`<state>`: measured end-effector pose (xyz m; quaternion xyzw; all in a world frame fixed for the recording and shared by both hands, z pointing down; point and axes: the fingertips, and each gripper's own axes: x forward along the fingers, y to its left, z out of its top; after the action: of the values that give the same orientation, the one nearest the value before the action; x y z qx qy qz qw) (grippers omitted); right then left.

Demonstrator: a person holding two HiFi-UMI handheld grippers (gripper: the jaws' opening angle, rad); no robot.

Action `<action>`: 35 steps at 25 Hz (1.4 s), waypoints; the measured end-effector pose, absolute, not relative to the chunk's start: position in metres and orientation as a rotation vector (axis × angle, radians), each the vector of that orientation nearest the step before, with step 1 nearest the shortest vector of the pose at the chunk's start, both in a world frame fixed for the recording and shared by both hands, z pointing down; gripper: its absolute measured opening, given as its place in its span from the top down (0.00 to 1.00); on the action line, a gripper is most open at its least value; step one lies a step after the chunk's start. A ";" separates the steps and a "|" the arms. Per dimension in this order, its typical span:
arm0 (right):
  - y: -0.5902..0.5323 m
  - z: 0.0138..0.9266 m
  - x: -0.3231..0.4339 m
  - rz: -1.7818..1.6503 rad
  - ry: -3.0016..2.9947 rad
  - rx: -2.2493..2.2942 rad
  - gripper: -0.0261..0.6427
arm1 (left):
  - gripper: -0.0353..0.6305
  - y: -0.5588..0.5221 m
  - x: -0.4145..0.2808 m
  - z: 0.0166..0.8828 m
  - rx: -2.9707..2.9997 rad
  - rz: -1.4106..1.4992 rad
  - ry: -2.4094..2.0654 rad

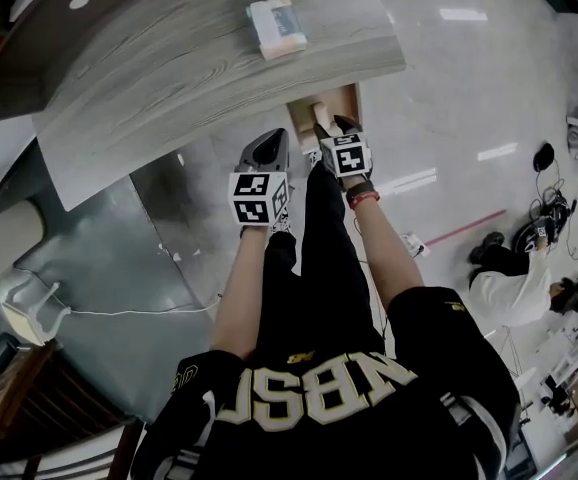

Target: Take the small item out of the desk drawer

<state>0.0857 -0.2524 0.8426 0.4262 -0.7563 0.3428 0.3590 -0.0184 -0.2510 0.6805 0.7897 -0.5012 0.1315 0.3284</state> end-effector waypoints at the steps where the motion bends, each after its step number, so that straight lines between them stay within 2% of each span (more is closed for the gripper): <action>1: -0.254 0.848 0.086 0.887 -1.948 1.098 0.65 | 0.93 -0.253 -0.017 0.683 2.068 0.350 -1.309; 17: -0.271 0.920 0.082 0.945 -1.875 1.081 0.65 | 0.93 -0.259 -0.020 0.712 2.031 0.378 -1.310; 24: -0.280 0.922 0.082 0.982 -1.813 1.093 0.65 | 0.93 -0.254 -0.032 0.719 2.011 0.387 -1.328; 29: -0.281 0.933 0.088 0.967 -1.744 1.140 0.72 | 0.93 -0.251 -0.041 0.724 1.993 0.402 -1.347; 35: -0.282 0.934 0.091 0.938 -1.764 1.153 0.75 | 0.93 -0.246 -0.043 0.724 1.982 0.396 -1.352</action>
<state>0.0912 -0.2821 0.9336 0.4571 -0.6990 0.3717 0.4053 -0.0432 -0.2465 0.7236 0.7643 -0.5212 0.1528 0.3476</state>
